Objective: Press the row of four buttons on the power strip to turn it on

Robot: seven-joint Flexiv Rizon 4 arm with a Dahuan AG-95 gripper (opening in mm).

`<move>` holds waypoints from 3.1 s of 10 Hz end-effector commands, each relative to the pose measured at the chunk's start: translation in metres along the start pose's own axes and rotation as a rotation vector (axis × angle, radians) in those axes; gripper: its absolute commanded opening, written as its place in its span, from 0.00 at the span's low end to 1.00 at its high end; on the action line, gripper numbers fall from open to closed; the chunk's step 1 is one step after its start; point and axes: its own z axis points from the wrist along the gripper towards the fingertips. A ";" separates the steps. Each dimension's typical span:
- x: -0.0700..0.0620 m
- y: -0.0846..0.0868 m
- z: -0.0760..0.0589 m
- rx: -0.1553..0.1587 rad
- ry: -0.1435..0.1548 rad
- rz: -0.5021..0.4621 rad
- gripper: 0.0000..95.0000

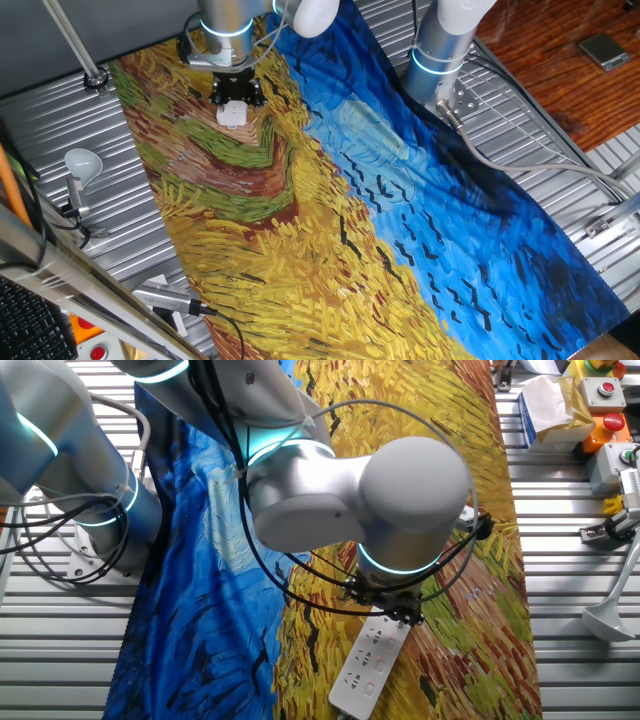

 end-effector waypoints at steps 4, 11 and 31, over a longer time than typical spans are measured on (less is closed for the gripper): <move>0.000 0.000 0.003 0.009 0.003 0.003 0.80; 0.001 -0.001 0.014 0.024 0.000 0.002 0.80; 0.003 0.003 0.039 0.053 -0.021 0.020 0.80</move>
